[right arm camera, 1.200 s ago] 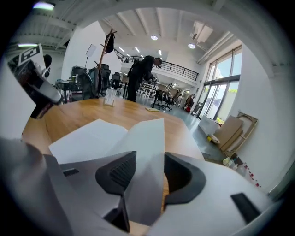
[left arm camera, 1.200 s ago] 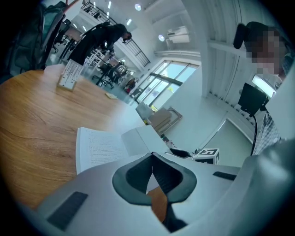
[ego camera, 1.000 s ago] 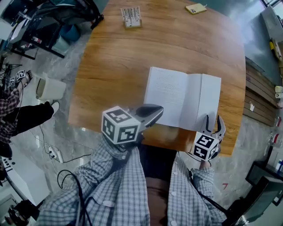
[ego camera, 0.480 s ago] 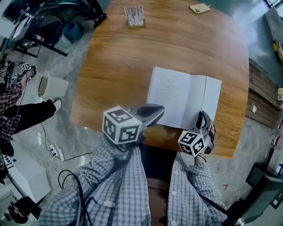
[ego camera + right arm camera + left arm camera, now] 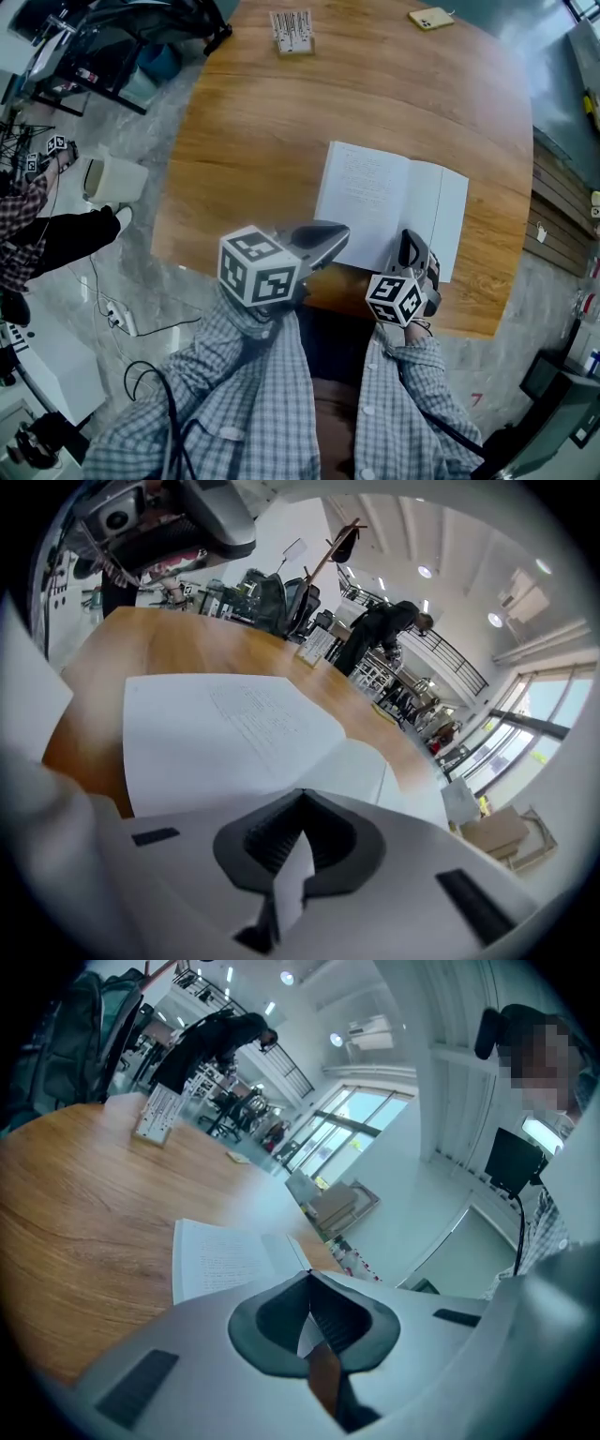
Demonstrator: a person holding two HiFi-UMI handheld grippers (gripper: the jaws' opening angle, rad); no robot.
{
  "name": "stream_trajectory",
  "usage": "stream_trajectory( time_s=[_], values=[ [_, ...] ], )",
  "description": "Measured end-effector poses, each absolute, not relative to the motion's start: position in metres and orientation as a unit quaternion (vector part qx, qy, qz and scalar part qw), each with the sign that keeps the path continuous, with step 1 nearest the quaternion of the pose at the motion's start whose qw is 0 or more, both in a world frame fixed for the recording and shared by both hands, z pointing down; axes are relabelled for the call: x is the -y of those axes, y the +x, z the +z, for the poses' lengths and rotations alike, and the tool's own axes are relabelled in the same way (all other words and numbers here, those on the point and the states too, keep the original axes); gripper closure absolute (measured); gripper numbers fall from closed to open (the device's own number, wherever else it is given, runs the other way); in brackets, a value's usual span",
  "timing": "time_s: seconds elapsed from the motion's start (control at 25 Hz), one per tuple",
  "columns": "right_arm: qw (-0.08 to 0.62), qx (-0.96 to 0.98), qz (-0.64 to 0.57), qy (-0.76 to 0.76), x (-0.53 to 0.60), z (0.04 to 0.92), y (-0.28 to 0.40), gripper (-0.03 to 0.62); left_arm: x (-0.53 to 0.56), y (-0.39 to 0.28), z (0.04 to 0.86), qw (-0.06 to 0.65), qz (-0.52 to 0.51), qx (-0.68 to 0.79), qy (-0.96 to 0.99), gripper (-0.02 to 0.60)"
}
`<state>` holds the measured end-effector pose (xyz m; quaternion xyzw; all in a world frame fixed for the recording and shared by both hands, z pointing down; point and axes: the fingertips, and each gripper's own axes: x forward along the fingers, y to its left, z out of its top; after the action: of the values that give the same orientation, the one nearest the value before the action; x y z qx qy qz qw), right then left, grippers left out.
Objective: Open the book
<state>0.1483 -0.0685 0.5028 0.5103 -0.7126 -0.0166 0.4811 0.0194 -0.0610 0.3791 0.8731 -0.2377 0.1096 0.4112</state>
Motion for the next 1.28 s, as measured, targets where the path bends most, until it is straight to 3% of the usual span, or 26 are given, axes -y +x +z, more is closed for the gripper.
stream_trajectory(
  time_s=[0.36,0.64,1.28],
  values=[
    [0.426,0.720,0.071,0.543,0.071,0.515,0.153,0.576,0.061,0.012,0.379,0.412,0.103,0.248,0.871,0.571],
    [0.395,0.730,0.053,0.555,0.070,0.504,0.150,0.576,0.071,0.005,0.363,0.382,0.054,0.278,0.880,0.571],
    [0.170,0.755,0.105,0.625,0.090,0.400,0.160,0.576,0.097,-0.001,0.322,0.320,-0.024,0.322,0.891,0.571]
  ],
)
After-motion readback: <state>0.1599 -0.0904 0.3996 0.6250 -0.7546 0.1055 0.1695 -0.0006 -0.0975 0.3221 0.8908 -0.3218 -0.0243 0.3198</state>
